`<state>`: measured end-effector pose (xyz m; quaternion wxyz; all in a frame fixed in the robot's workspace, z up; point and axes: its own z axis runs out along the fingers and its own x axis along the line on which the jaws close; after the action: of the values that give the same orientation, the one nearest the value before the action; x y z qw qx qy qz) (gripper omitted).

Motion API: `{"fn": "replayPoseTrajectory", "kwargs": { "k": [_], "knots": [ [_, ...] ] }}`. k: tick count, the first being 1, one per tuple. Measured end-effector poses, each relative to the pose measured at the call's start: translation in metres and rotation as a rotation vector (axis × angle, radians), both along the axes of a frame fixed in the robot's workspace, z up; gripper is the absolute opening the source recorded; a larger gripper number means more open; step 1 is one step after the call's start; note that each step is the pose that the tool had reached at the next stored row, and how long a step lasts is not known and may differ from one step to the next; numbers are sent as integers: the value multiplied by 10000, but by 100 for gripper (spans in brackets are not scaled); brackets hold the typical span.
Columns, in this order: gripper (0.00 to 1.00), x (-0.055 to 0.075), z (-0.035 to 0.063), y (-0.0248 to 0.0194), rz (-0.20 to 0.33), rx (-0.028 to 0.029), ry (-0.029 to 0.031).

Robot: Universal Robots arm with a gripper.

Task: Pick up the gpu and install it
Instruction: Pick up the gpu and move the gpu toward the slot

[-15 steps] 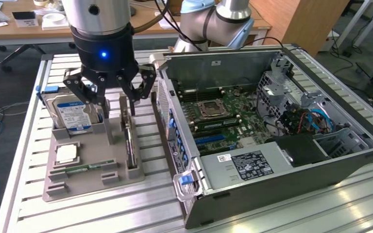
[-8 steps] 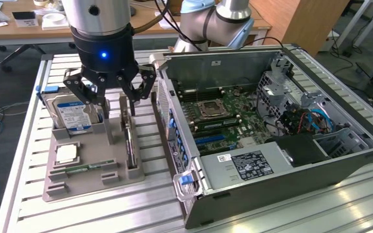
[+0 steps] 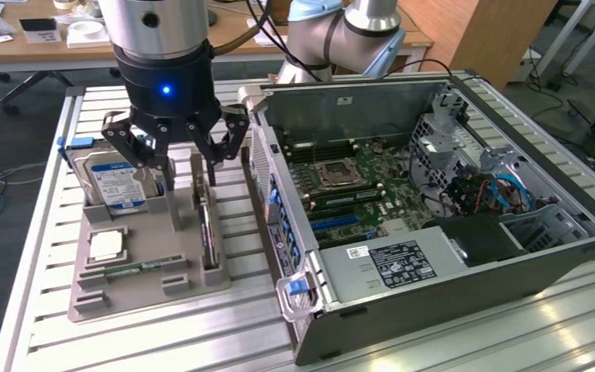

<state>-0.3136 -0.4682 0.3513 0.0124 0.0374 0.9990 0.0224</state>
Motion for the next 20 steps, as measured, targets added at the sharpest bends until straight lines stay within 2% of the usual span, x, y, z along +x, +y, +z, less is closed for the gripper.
{"fn": "replayPoseTrajectory", "kwargs": {
  "k": [6,15,20],
  "knots": [
    [53,0,-5,0,0,2,-2],
    [53,1,-79,0,1,1,-1],
    [53,0,-82,0,1,0,-1]
  ]
}}
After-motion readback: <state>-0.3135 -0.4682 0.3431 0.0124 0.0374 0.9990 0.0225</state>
